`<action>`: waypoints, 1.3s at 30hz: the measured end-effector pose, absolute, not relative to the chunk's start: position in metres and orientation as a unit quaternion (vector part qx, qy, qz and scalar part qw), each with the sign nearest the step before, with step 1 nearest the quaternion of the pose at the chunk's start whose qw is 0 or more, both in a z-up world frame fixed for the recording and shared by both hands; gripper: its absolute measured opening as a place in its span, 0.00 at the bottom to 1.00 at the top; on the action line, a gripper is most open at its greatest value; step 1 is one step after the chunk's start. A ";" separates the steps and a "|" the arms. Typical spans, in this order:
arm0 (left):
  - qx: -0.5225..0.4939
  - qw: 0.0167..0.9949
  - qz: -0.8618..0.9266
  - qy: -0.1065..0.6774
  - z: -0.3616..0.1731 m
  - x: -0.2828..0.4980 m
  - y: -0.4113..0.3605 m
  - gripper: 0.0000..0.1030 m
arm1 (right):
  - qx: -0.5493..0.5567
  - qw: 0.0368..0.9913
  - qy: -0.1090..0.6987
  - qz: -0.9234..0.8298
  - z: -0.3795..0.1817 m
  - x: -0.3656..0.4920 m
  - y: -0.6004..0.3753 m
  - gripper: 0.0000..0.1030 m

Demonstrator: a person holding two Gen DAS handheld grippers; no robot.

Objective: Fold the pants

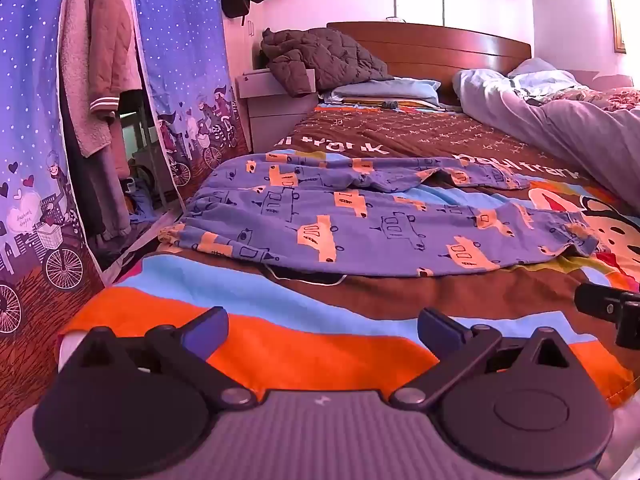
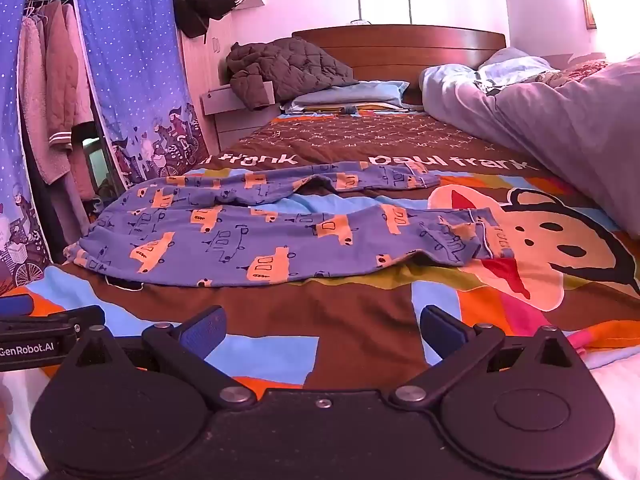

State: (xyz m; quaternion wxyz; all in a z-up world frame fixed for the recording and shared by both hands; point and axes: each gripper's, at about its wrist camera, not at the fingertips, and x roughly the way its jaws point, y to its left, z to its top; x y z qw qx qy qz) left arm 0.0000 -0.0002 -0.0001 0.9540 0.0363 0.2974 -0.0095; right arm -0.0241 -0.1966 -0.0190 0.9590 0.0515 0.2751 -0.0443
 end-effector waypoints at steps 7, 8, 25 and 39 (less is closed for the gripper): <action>0.032 0.954 -0.010 0.297 0.000 0.000 0.000 1.00 | 0.054 0.959 0.275 -0.045 -0.019 -0.025 -0.200 0.99; 0.032 0.954 -0.010 0.297 0.000 0.000 0.000 1.00 | 0.054 0.959 0.275 -0.045 -0.019 -0.025 -0.200 0.99; 0.030 0.954 -0.011 0.297 0.000 0.000 0.000 1.00 | 0.057 0.959 0.274 -0.046 -0.021 -0.026 -0.204 0.99; 0.030 0.955 -0.011 0.296 0.000 0.001 0.000 1.00 | 0.058 0.959 0.275 -0.047 -0.021 -0.027 -0.204 0.99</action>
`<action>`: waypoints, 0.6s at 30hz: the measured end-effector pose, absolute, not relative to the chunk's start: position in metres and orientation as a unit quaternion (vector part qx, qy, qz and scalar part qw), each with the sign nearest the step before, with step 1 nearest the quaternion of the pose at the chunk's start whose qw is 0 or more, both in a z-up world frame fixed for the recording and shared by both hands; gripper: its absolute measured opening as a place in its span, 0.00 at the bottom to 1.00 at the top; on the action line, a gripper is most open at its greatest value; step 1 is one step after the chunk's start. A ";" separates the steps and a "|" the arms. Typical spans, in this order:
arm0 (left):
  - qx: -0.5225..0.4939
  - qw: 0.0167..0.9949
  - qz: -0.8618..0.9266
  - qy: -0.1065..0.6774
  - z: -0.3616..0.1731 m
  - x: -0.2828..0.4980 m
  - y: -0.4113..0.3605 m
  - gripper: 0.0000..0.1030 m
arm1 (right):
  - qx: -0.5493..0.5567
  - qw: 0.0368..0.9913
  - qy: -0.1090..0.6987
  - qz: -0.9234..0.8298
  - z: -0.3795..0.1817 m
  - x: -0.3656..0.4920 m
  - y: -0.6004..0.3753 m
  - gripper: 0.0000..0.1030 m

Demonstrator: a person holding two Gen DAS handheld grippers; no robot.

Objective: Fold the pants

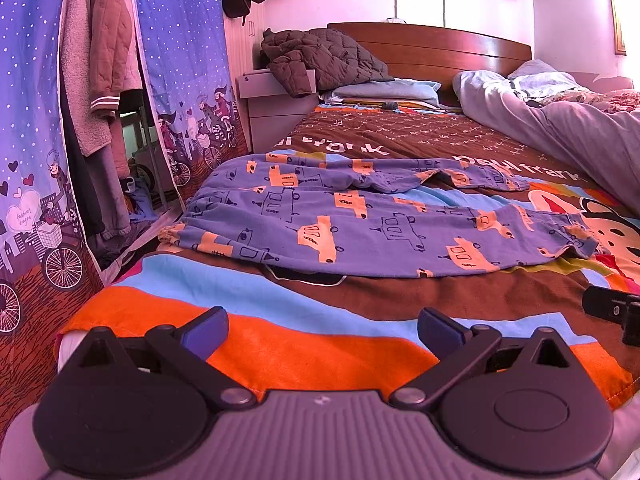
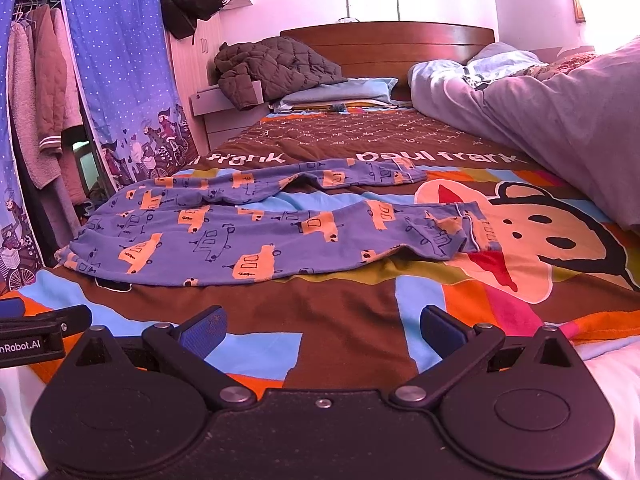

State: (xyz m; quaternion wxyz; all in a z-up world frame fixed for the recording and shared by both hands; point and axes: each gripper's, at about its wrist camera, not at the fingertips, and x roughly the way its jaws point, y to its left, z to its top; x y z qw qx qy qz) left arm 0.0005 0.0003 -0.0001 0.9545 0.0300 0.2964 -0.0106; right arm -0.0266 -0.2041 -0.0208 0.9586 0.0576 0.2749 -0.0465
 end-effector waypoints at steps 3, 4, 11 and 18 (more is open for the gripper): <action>0.030 0.955 -0.011 0.296 0.000 0.001 0.000 1.00 | 0.058 0.959 0.275 -0.046 -0.021 -0.027 -0.205 0.99; 0.030 0.955 -0.011 0.296 0.000 0.001 0.000 1.00 | 0.058 0.959 0.275 -0.047 -0.021 -0.027 -0.203 0.99; 0.030 0.955 -0.010 0.296 0.000 0.000 0.000 1.00 | 0.061 0.959 0.274 -0.049 -0.022 -0.027 -0.208 0.99; 0.031 0.954 -0.010 0.297 0.000 -0.001 0.003 1.00 | 0.062 0.958 0.274 -0.049 -0.024 -0.027 -0.215 0.99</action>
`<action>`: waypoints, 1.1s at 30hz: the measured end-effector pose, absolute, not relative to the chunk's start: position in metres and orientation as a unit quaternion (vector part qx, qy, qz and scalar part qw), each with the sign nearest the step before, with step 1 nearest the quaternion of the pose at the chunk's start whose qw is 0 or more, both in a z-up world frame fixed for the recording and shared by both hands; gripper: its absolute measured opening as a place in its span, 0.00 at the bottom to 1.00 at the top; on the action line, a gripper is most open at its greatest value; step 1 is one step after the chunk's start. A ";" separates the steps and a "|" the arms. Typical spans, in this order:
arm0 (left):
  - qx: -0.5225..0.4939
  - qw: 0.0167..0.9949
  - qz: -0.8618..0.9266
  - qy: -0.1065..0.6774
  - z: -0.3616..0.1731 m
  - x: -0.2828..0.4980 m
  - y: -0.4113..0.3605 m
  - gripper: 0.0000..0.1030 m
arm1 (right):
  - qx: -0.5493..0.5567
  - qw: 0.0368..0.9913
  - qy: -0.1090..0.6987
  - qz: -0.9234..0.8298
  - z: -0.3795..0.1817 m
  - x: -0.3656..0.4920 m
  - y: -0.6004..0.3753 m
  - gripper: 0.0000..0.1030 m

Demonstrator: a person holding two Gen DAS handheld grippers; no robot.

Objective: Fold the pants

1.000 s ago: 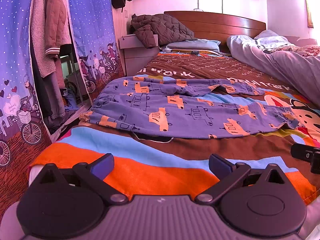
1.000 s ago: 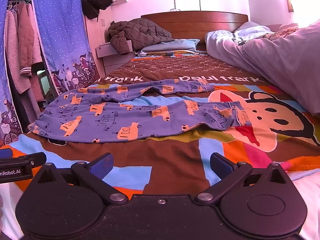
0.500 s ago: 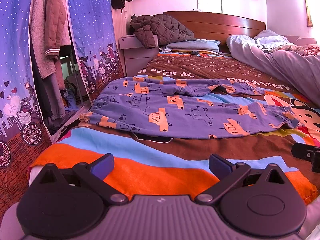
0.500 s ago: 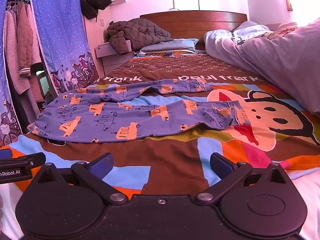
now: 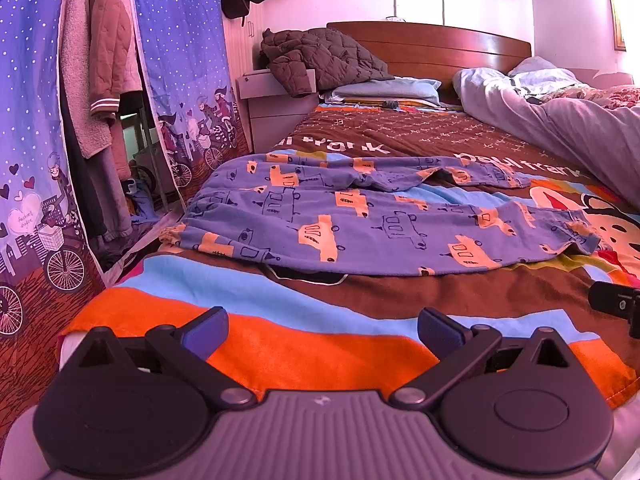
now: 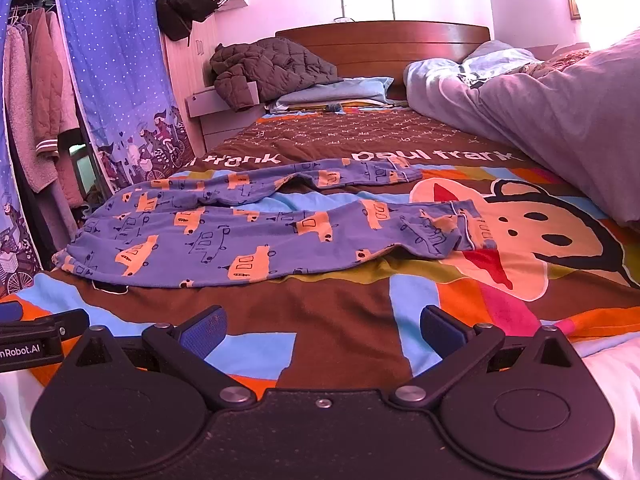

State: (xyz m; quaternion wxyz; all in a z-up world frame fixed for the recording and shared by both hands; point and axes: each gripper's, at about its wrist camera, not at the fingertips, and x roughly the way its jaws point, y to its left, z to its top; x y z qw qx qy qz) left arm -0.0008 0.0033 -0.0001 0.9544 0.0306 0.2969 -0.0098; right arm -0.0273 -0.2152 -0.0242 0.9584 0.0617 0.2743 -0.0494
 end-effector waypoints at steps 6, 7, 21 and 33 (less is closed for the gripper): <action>0.031 0.954 -0.010 0.297 0.000 -0.001 0.003 1.00 | 0.061 0.958 0.274 -0.050 -0.024 -0.028 -0.214 0.99; 0.031 0.954 -0.010 0.297 0.000 -0.001 0.003 1.00 | 0.062 0.958 0.275 -0.050 -0.024 -0.028 -0.214 0.99; 0.028 0.952 -0.012 0.304 -0.003 0.005 0.002 1.00 | 0.057 0.956 0.288 -0.032 -0.027 -0.022 -0.212 0.99; 0.000 0.943 -0.027 0.332 0.017 0.042 0.009 1.00 | 0.089 0.953 0.287 0.031 -0.011 0.008 -0.246 0.99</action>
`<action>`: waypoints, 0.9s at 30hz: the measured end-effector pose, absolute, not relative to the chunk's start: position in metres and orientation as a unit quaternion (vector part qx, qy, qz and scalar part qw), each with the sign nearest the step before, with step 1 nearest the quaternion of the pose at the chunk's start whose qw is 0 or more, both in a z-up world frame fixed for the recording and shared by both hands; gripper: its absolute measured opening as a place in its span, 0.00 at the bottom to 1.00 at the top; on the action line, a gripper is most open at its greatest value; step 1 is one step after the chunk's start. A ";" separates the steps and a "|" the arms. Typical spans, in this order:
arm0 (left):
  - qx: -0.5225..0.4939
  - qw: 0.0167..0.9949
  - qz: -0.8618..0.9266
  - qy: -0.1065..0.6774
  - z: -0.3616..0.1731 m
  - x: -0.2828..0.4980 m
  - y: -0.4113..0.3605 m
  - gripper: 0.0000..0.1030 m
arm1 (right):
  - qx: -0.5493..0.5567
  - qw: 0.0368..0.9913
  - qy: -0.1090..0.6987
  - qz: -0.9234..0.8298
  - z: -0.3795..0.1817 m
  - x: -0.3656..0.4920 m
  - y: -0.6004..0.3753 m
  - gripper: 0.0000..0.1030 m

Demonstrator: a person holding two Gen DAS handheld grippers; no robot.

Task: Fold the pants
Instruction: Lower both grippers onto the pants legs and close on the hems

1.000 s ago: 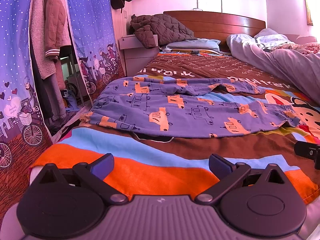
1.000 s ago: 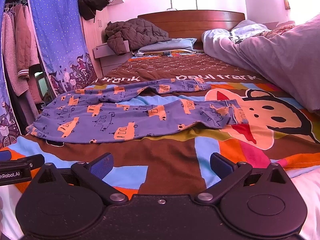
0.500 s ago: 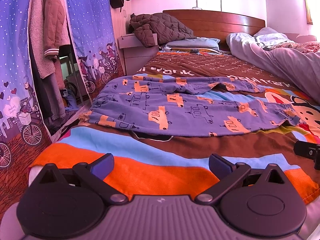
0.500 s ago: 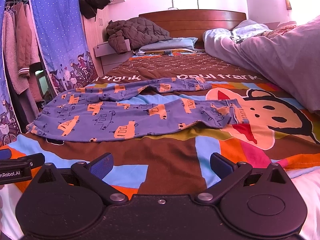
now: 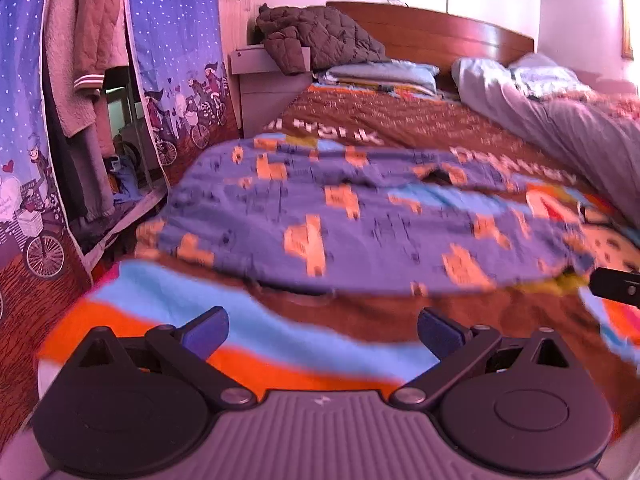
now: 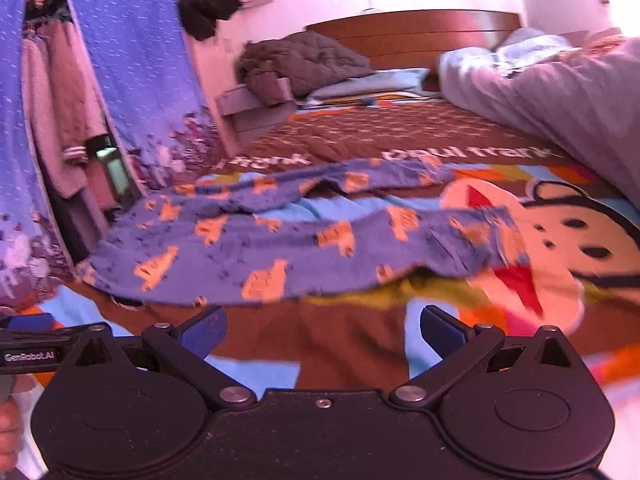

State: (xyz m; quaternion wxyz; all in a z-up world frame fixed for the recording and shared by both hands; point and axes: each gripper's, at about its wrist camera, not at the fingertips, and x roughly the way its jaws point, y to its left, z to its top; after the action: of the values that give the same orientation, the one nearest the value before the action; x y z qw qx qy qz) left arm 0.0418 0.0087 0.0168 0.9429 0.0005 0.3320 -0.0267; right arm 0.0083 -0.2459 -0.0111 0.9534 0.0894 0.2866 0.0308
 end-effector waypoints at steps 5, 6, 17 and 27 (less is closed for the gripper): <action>0.010 0.949 -0.023 0.315 0.051 0.100 0.030 1.00 | 0.086 0.940 0.310 0.109 0.020 0.062 -0.276 1.00; 0.016 0.950 -0.022 0.312 0.056 0.113 0.033 1.00 | 0.075 0.937 0.319 0.123 0.027 0.076 -0.280 1.00; 0.141 0.937 -0.037 0.317 0.056 0.332 0.059 1.00 | -0.061 0.906 0.383 0.168 0.045 0.286 -0.284 0.99; 0.051 0.912 -0.109 0.393 0.025 0.477 0.079 0.96 | -0.116 0.894 0.390 0.189 -0.001 0.482 -0.251 0.61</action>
State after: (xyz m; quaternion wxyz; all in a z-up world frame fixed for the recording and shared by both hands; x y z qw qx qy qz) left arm 0.4773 0.0790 0.0249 0.9117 0.0514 0.3927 -0.1091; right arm 0.4817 -0.2515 -0.0007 0.8939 -0.1160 0.3896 0.1891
